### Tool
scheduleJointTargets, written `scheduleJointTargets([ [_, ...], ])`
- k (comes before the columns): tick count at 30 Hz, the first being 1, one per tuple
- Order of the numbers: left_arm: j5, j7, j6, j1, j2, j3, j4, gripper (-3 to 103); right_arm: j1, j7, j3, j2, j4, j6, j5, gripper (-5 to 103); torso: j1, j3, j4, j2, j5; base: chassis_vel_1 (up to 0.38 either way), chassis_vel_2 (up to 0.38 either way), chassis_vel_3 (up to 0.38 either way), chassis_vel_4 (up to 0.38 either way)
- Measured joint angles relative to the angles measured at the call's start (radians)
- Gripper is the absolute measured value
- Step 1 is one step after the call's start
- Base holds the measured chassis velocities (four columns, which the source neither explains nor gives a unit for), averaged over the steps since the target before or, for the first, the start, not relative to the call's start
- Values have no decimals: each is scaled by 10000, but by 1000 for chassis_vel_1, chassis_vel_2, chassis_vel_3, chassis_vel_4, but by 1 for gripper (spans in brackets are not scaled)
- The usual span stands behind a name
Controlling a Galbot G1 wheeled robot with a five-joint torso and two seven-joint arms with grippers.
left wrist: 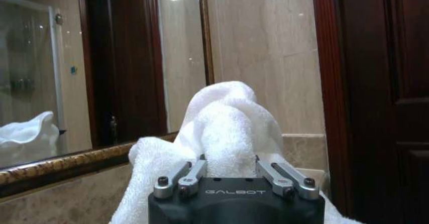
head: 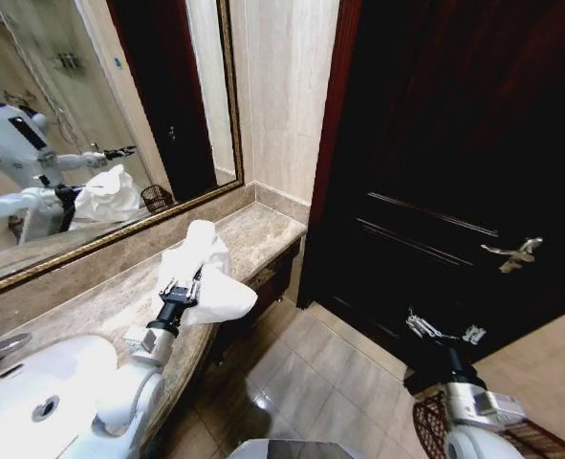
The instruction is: Discard the used towel into the hamper.
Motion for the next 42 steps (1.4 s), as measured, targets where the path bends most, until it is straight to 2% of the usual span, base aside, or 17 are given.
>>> scheduleJointTargets([
  [18, -208, 190, -305, 234, 78, -366, -9, 24, 152, -87, -243, 141, -94, -23, -350, 100, -1, -1, 1, 0, -2, 83, -76, -77, 86],
  [42, -179, 482, -598, 313, -80, -232, -32, 24, 56, -104, -112, 57, -1, -48, -329, 100, -1, -1, 1, 0, -1, 79, -81, -82, 80],
])
